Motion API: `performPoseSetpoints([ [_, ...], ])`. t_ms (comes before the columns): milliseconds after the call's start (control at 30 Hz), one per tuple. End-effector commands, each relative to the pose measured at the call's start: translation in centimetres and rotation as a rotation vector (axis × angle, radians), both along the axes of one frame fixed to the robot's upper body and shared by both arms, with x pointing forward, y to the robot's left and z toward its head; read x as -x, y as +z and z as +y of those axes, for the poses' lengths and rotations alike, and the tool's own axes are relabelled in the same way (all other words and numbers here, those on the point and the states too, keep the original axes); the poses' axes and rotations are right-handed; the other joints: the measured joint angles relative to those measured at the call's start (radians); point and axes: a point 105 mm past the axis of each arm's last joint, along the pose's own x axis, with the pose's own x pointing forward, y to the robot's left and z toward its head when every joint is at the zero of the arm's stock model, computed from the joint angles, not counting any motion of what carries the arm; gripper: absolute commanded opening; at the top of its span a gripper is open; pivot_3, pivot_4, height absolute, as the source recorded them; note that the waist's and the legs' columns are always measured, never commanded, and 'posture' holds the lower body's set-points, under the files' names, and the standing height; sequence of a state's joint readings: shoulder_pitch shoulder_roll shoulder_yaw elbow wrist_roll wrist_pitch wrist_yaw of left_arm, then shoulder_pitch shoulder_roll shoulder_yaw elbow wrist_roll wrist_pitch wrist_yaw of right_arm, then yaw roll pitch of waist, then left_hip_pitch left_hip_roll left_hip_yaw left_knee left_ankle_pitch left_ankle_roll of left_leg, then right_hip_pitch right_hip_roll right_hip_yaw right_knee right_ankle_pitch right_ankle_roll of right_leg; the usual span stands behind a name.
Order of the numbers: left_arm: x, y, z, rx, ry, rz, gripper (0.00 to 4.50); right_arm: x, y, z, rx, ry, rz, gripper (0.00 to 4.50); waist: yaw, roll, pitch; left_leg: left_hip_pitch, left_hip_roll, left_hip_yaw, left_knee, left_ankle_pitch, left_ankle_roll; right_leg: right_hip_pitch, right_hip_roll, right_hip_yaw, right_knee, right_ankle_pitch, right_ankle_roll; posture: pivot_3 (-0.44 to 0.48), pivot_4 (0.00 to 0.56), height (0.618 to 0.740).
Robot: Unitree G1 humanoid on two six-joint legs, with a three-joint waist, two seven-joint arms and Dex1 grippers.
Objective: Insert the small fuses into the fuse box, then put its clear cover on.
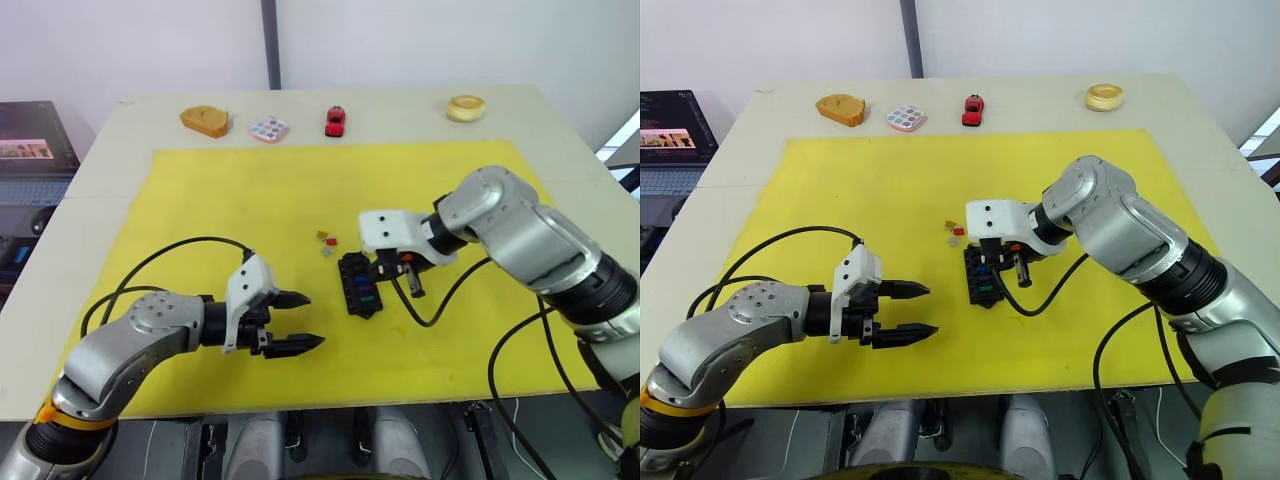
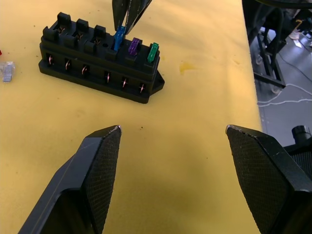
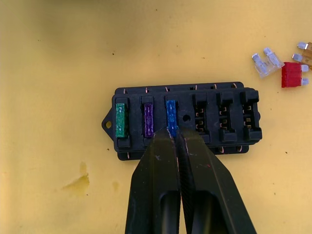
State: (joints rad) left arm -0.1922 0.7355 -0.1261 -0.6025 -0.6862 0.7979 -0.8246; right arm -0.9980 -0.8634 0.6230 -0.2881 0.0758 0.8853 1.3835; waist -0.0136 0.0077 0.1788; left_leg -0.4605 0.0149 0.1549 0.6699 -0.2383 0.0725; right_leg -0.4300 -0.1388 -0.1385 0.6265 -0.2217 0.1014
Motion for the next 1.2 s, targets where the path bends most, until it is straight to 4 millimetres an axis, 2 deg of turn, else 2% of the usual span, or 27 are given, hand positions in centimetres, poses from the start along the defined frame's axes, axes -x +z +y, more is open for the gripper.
performPoseSetpoints([
  [33, 0.3, 0.8, -0.3, 0.020, -0.014, -0.035, 3.60, 0.1, -0.3, 0.2, 0.018, 0.020, -0.011, 0.00, 0.000, 0.000, 0.000, 0.000, 0.000, 0.000, 0.000, 0.000, 0.000, 0.000, 0.000, 0.000, 0.000, 0.000, 0.000, 0.000, 0.150, 0.740],
  [400, 0.4, 0.8, -0.5, 0.027, -0.019, -0.033, 3.60, 0.0, 0.4, -0.3, 0.082, 0.037, -0.018, 0.00, 0.001, 0.000, 0.000, 0.000, 0.000, 0.000, 0.000, 0.000, 0.000, 0.000, 0.000, 0.000, 0.000, 0.000, 0.000, 0.000, 0.150, 0.740],
  [800, 0.5, 0.6, -0.6, 0.041, 0.004, -0.030, 3.60, -0.2, 0.0, 0.7, 0.061, 0.034, 0.002, 0.00, -0.002, 0.000, 0.000, 0.001, 0.000, 0.000, 0.000, 0.000, 0.000, 0.000, 0.000, 0.000, 0.001, 0.000, 0.000, 0.000, 0.150, 0.740],
  [900, 0.4, 0.6, -0.5, 0.040, 0.007, -0.031, 3.68, 0.2, 0.3, 0.8, 0.044, 0.061, 0.009, 0.99, 0.000, 0.000, 0.000, 0.001, 0.000, 0.000, 0.000, 0.000, 0.000, 0.000, 0.000, 0.000, 0.001, 0.000, 0.000, 0.000, 0.150, 0.740],
  [1000, 0.3, 0.6, -0.6, 0.040, 0.007, -0.031, 3.68, -0.1, 0.8, 0.6, 0.035, 0.044, -0.008, 2.46, 0.001, 0.000, 0.000, 0.000, 0.000, 0.000, 0.000, 0.000, -0.001, 0.000, 0.000, 0.000, 0.001, 0.000, 0.000, 0.000, 0.150, 0.740],
  [1200, 0.3, 0.6, -0.4, 0.042, 0.007, -0.028, 3.68, -0.6, 2.4, 0.1, -0.024, -0.002, -0.010, 2.46, 0.000, 0.000, 0.000, 0.000, 0.000, 0.000, 0.000, 0.000, -0.001, 0.000, 0.000, 0.000, 0.001, 0.000, -0.001, 0.000, 0.150, 0.740],
])
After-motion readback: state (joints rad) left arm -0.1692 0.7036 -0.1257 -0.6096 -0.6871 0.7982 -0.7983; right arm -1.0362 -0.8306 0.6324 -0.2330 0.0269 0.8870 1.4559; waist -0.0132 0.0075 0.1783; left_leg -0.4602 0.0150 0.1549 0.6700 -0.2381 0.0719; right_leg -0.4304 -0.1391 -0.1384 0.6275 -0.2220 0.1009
